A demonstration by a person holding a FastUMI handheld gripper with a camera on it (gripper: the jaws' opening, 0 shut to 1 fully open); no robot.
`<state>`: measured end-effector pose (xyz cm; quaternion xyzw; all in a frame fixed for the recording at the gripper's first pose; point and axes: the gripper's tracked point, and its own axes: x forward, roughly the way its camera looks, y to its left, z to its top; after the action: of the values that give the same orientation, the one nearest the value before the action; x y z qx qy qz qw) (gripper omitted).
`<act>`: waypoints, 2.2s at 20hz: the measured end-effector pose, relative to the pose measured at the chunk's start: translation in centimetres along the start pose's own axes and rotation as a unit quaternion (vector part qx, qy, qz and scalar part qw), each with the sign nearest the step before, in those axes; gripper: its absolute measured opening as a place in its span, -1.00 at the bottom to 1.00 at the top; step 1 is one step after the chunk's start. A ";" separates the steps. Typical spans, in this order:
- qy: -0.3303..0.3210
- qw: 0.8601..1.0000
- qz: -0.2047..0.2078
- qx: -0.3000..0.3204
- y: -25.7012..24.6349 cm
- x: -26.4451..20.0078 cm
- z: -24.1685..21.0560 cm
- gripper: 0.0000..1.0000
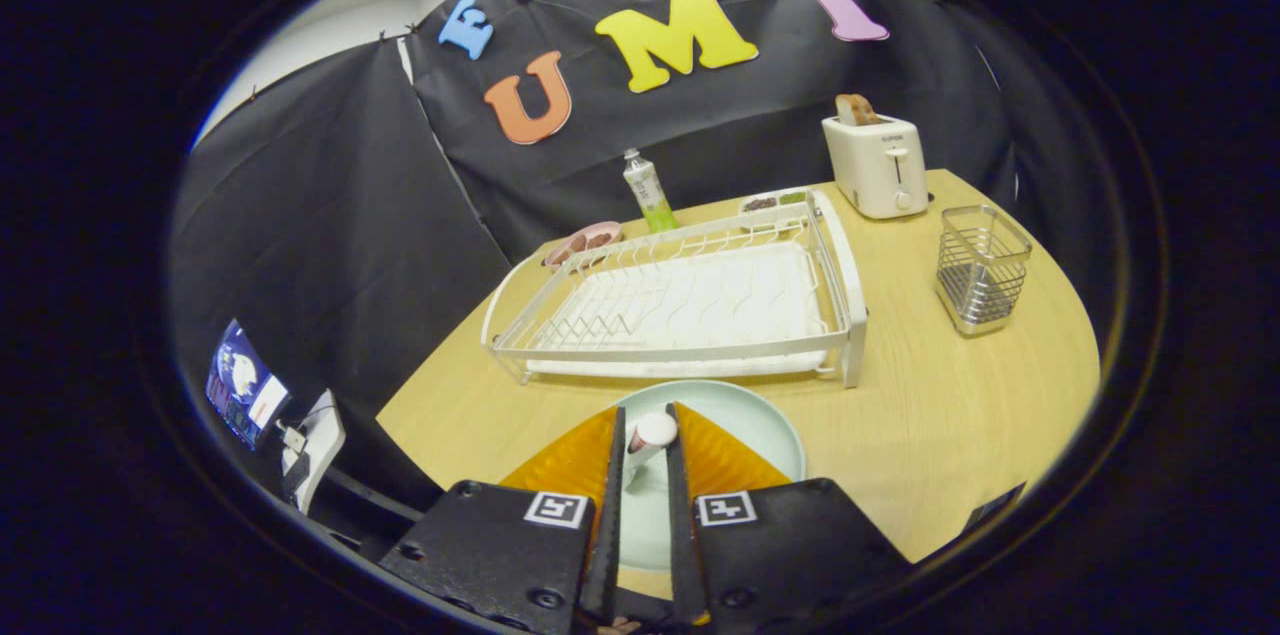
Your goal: Take the plate from the dish rack, then take the spoon from the basket and place it into the plate.
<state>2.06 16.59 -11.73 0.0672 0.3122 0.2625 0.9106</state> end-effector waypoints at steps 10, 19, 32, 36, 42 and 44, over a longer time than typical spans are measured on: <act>-0.098 0.989 -0.109 -0.026 -3.7 -1.6 4.0 0.97; -0.265 0.934 -0.218 -0.099 -3.2 -8.6 8.1 0.99; -0.317 0.909 -0.255 -0.088 -3.2 -11.9 6.9 0.99; -0.314 0.911 -0.255 -0.083 -3.5 -11.2 6.8 0.99; -0.310 0.910 -0.262 -0.082 -3.6 -10.9 6.8 1.00; -0.308 0.911 -0.261 -0.080 -3.6 -10.7 6.7 1.00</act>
<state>0.52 8.18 -1.75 -0.0124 0.0005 0.0061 0.9999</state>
